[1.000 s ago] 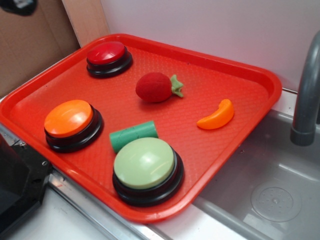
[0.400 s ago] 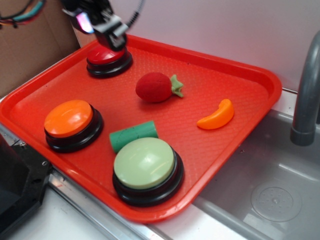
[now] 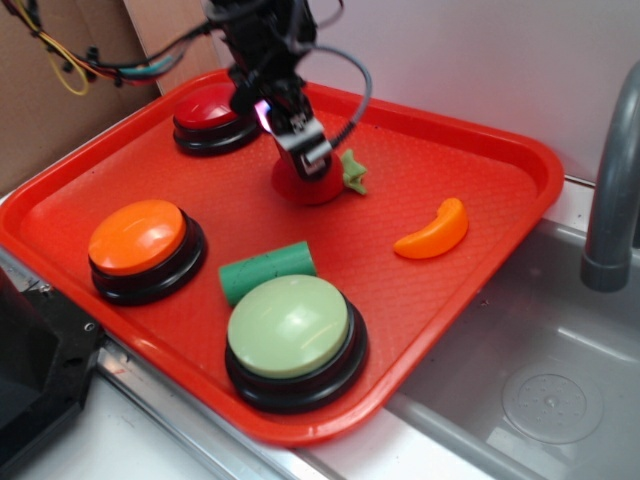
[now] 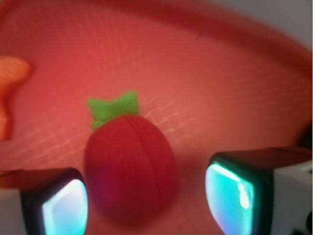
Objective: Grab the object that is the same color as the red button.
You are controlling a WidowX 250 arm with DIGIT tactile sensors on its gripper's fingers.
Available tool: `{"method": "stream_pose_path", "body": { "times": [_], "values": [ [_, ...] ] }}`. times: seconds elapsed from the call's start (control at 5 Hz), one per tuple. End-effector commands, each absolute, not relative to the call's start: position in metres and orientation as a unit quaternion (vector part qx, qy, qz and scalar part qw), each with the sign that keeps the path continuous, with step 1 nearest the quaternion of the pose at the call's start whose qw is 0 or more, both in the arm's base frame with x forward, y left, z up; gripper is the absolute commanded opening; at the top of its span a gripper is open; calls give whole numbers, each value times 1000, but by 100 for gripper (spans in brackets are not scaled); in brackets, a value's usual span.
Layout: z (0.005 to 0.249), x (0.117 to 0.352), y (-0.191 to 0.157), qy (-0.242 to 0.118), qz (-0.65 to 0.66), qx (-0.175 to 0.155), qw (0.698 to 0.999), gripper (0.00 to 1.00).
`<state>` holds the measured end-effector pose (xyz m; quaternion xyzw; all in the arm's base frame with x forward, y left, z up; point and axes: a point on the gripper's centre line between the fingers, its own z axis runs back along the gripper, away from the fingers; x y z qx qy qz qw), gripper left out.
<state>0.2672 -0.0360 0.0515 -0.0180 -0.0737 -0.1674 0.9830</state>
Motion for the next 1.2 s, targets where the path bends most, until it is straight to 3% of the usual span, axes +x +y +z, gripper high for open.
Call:
{"method": "stream_pose_path", "body": {
  "times": [0.0, 0.2, 0.4, 0.8, 1.0],
  "values": [
    [33, 275, -52, -75, -216, -15, 973, 100],
    [39, 272, -50, -71, -206, -6, 976, 0],
    [64, 267, -48, -53, -187, 14, 981, 0],
    [164, 237, -12, -48, -44, -16, 998, 0],
    [201, 212, 5, -91, 34, -15, 995, 0]
  ]
}}
